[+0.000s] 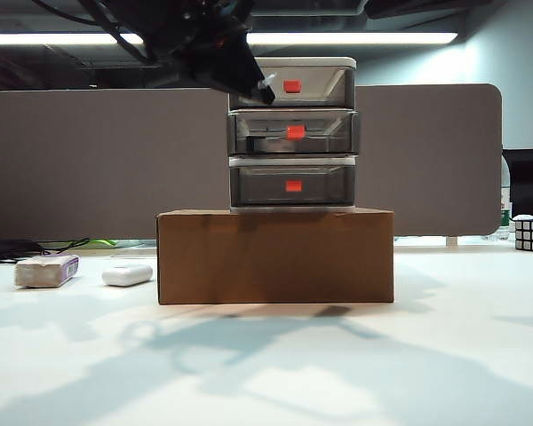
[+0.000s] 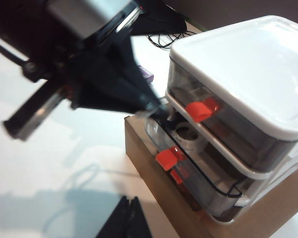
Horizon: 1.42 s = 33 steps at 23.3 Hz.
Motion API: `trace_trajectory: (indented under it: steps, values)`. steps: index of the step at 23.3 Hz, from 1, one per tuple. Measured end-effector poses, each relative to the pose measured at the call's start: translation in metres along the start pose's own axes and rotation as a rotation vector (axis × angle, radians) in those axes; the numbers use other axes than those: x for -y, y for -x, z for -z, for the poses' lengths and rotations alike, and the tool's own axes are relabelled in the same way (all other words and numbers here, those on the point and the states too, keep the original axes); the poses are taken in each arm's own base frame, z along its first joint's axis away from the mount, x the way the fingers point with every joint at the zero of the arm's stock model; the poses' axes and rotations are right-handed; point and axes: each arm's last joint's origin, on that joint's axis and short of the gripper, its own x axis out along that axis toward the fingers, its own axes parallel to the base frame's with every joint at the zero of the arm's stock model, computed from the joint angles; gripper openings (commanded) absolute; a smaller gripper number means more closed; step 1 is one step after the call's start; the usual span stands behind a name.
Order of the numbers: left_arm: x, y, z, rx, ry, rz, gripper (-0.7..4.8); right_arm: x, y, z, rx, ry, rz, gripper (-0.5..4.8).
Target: Open the second layer of the drawer on the table, pick up the transparent tape on the table and put it in, and finally close the drawer.
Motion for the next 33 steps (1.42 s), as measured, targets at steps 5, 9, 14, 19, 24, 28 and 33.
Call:
trace_trajectory:
  steps: [5,9,14,19,24,28,33]
  values:
    - [-0.002,-0.004,0.000,0.006,-0.004,-0.045,-0.06,0.000,0.000,0.000,0.000,0.000,0.000,-0.05]
    - [-0.001,-0.001,-0.002,0.016,-0.005,-0.030,-0.06,0.000,0.000,0.000,-0.001,0.001,0.000,-0.05]
    - [0.003,0.013,-0.004,0.007,0.006,0.074,-0.06,0.000,0.000,0.000,0.000,0.004,0.000,-0.05]
    - [0.006,-0.001,0.012,-0.099,0.033,0.111,-0.06,0.002,0.000,-0.002,0.007,0.017,0.052,-0.05]
    - [0.002,-0.015,0.015,-0.092,0.018,0.028,-0.06,0.004,0.000,-0.002,0.001,0.021,0.098,-0.05]
    - [0.000,-0.023,0.016,-0.079,0.011,-0.022,-0.06,0.004,-0.001,-0.002,0.000,0.020,0.102,-0.05]
    - [-0.002,-0.025,0.016,-0.078,0.007,-0.059,-0.06,0.004,-0.001,-0.002,0.000,0.020,0.102,-0.05]
